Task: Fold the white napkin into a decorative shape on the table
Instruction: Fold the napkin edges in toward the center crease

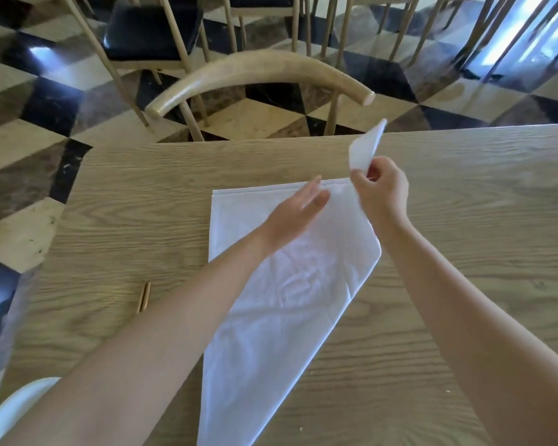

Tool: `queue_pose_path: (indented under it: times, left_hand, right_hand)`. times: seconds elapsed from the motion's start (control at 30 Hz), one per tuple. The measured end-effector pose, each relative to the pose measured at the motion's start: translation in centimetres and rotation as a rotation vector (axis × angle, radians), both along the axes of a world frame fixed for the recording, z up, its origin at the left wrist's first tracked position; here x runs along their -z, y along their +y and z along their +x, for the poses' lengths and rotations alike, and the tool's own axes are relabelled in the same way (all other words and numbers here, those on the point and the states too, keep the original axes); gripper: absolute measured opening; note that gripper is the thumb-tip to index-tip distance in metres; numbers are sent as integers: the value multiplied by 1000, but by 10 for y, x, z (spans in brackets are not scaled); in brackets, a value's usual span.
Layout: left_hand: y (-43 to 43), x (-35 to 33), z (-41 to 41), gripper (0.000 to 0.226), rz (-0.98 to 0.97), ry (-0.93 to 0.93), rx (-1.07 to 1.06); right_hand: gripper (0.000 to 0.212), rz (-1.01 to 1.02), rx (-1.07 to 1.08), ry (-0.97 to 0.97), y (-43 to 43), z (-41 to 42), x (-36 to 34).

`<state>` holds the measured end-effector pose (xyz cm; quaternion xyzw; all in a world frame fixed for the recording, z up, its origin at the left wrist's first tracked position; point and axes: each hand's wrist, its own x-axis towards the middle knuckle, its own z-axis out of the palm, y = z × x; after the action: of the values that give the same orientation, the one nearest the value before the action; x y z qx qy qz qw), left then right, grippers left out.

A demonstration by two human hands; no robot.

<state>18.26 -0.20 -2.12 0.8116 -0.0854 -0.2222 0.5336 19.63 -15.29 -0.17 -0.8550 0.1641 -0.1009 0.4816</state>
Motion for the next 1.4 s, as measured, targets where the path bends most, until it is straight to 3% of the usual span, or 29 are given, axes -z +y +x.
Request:
queue_pose_path:
  times: [0.07, 0.13, 0.27, 0.43, 0.57, 0.77, 1.1, 1.2, 1.23, 1.3, 1.33, 1.4]
  left_hand:
    - [15, -26, 7, 48, -383, 183, -176]
    - [33, -38, 14, 34, -546, 243, -358]
    - [61, -29, 21, 15, -340, 339, -663]
    - [89, -6, 28, 17, -74, 221, -805]
    - [98, 3, 25, 17, -108, 173, -811]
    - [108, 13, 25, 25, 46, 11, -820]
    - [104, 27, 17, 30, 148, -76, -803]
    - [103, 29, 16, 38, 237, -102, -800]
    - [103, 26, 14, 41, 288, -141, -821]
    - [93, 17, 4, 42, 452, -406, -806]
    - [81, 11, -5, 41, 501, -573, -720]
    - [46, 8, -25, 38, 452, -747, -348]
  right_hand:
    - [3, -111, -159, -96, 34, -3, -4]
    - [11, -214, -285, -133, 65, -6, 2]
    - [26, -342, -497, -94, 101, -15, 22]
    - [34, -570, -639, -56, 94, -51, 42]
    - [29, -639, -573, -94, 64, -87, 47]
    - [17, -563, -438, -64, 16, -129, 51]
    - [7, -445, -330, -78, -2, -151, 61]
    - [21, -477, -378, -108, -10, -157, 61]
    - [25, -499, -397, -121, -10, -158, 60]
    - [29, -547, -438, -133, -9, -160, 58]
    - [32, -568, -460, -134, -7, -163, 58]
    - [37, -585, -488, -132, -5, -171, 59]
